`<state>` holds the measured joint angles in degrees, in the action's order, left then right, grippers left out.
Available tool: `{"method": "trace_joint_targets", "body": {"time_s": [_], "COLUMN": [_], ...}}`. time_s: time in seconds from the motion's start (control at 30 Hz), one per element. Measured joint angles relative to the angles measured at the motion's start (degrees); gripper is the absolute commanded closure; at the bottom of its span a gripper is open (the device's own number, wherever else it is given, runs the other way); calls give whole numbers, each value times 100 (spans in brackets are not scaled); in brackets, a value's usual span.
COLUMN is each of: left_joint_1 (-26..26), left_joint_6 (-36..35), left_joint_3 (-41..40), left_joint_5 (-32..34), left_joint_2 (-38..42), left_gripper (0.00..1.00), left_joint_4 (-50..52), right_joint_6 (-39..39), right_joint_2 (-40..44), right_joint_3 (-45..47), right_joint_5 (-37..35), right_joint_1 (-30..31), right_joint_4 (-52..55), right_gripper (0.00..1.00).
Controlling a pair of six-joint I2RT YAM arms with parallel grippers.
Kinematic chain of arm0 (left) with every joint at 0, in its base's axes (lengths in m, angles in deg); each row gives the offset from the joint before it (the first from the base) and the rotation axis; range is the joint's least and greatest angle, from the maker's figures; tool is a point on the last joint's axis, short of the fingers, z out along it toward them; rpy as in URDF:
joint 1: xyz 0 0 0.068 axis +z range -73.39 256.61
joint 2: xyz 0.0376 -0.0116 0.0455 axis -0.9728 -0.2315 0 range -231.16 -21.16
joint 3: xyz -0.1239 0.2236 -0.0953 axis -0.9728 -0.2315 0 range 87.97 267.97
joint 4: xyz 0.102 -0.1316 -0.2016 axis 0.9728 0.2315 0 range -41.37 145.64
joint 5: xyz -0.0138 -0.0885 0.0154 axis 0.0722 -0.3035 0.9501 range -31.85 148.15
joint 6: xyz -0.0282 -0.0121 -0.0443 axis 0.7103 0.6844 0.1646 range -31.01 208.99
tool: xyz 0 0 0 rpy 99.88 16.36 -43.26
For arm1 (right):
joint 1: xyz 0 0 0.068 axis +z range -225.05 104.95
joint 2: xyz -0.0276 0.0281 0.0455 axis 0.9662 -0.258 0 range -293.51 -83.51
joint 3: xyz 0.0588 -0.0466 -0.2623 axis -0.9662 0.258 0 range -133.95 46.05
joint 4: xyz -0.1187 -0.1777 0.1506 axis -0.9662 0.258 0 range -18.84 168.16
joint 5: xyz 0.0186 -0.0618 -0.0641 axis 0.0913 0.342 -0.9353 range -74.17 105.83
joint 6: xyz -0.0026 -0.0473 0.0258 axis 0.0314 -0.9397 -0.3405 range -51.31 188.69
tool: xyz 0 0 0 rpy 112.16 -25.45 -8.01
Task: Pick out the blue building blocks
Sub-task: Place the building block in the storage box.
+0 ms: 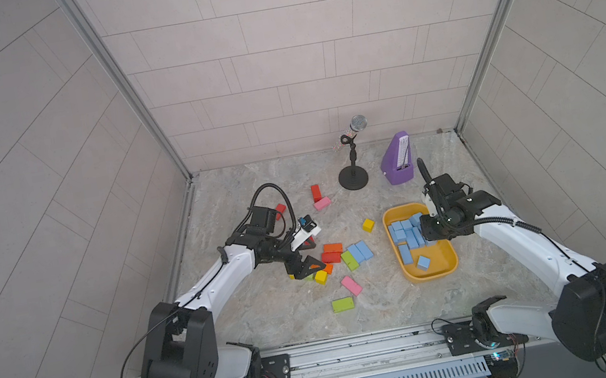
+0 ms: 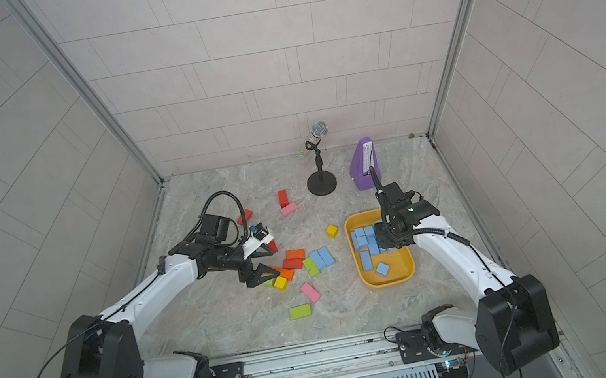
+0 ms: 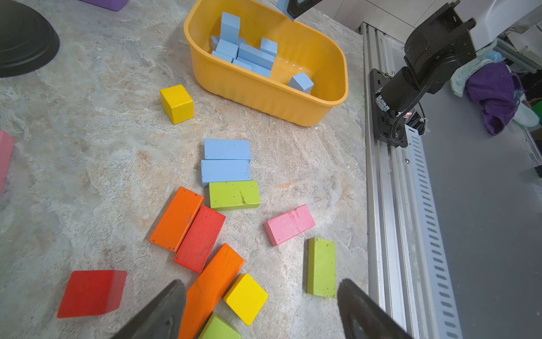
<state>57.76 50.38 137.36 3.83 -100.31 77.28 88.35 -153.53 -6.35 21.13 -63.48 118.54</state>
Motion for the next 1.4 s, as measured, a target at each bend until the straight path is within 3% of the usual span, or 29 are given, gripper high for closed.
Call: {"method": "trace_joint_targets", "body": {"time_s": [0.37,0.7,0.9,1.1,1.4], "left_joint_1": [-4,-4,-4,-4,11], "left_joint_6": [20,22,24,72,271], "left_joint_3": [0,0,0,0,107], "left_joint_5": [22,48,48,59,240], "left_joint_2": [0,0,0,0,0], "left_gripper": [14,14,14,14,13], "left_joint_4": [-2,0,-2,11,118], "right_joint_6": [-107,-39,85,229,334], "right_joint_2": [-570,-599,-356,63,328], "right_joint_3": [-44,-105,-87,-26,-33], "right_joint_5": [-22,-114,-201,-256,-269], "right_joint_1": [0,0,0,0,216], "right_joint_4": [197,393,605,734,841], "right_gripper": [79,70,69,57,56]}}
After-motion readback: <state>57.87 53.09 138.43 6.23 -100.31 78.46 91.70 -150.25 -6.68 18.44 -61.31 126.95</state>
